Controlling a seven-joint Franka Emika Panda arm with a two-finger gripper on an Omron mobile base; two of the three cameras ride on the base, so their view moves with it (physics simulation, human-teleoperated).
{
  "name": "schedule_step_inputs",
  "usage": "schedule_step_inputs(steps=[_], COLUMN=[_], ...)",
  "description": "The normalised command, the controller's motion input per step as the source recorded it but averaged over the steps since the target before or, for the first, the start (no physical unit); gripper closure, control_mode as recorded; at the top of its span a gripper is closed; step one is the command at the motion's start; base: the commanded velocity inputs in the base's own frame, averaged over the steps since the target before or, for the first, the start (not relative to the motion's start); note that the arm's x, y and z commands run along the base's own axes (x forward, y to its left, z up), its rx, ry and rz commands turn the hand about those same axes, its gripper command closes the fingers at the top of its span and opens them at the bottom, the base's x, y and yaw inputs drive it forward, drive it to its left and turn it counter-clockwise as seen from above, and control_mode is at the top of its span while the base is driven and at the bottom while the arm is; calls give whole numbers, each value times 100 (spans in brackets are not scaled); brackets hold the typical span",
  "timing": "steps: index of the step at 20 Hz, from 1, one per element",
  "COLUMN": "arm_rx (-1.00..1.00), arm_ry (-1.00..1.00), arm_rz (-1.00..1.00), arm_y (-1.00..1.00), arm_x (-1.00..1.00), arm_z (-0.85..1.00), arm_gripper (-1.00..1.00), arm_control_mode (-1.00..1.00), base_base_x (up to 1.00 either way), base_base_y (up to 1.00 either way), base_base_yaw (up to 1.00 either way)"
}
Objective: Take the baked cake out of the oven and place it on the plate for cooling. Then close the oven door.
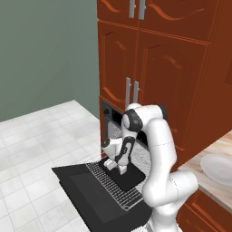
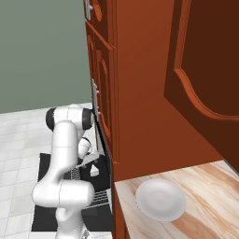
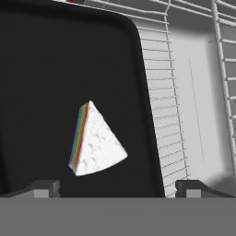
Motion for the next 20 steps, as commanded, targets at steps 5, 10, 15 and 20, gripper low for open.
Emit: schedule_step_inputs(steps=[5, 10, 15, 20], arm_rx=[0, 0, 0, 0], arm_ry=[7, 7, 8, 5], arm_rz=[13, 13, 12, 10], arm_y=[0, 2, 0, 0], arm_x=[19, 7, 11, 15], arm_z=[-12, -19, -17, -14], arm_gripper=[-100, -100, -100, -100], arm_control_mode=[-100, -100, -100, -100], base_base_x=[0, 0, 0, 0], base_base_y=[0, 0, 0, 0], base_base_yaw=[0, 0, 0, 0])
